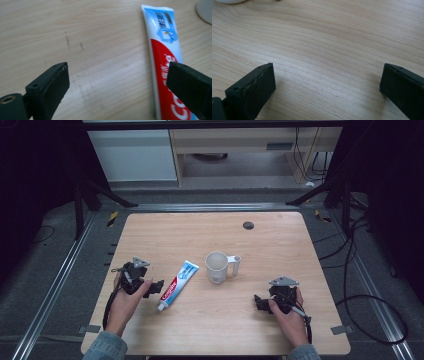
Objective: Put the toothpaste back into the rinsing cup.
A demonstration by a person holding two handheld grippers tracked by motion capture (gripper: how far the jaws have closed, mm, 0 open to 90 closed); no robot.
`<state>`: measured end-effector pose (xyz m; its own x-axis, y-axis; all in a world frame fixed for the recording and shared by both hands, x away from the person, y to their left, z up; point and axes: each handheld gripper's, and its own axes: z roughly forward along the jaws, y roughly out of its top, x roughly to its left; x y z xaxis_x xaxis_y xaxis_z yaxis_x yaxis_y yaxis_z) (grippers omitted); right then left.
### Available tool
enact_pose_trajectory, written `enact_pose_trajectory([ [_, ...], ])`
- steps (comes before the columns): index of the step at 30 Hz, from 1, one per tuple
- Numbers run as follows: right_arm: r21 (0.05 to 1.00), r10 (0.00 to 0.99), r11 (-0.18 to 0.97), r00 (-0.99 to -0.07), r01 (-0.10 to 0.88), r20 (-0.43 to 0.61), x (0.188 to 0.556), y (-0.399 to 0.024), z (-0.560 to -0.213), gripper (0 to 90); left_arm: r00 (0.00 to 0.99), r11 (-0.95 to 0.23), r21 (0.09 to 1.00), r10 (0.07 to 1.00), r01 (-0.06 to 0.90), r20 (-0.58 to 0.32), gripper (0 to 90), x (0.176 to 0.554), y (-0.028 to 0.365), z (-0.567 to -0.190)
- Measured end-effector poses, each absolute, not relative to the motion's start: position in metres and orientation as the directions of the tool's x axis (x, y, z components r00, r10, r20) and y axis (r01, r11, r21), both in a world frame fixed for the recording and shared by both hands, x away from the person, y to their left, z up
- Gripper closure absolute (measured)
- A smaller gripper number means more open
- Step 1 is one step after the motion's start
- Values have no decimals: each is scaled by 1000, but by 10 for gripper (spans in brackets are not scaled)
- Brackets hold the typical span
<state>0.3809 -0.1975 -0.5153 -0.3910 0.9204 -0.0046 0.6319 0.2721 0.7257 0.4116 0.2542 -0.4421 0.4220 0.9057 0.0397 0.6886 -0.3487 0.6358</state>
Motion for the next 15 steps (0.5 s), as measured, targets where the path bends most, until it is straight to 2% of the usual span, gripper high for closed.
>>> enact_pose_trajectory([
  [2,726,921,272,-391,632,-5,381,-198,-515,4,442,-376,563,897,736,21,46,417,247,-433],
  [3,726,921,272,-391,632,-5,381,-198,-515,4,442,-376,563,897,736,21,48,417,247,-433],
  [4,726,921,271,-389,632,-5,381,-198,-515,4,449,-409,548,891,729,69,47,415,239,-425],
  [7,727,920,277,-391,629,-13,381,-198,-516,4,460,-403,544,887,736,35,47,416,229,-419],
  [10,727,920,277,-391,628,-12,381,-198,-516,4,508,-461,520,859,719,59,61,425,211,-418],
  [15,728,921,276,-389,628,-13,382,-198,-516,4,520,-488,488,850,724,79,76,438,200,-421],
])
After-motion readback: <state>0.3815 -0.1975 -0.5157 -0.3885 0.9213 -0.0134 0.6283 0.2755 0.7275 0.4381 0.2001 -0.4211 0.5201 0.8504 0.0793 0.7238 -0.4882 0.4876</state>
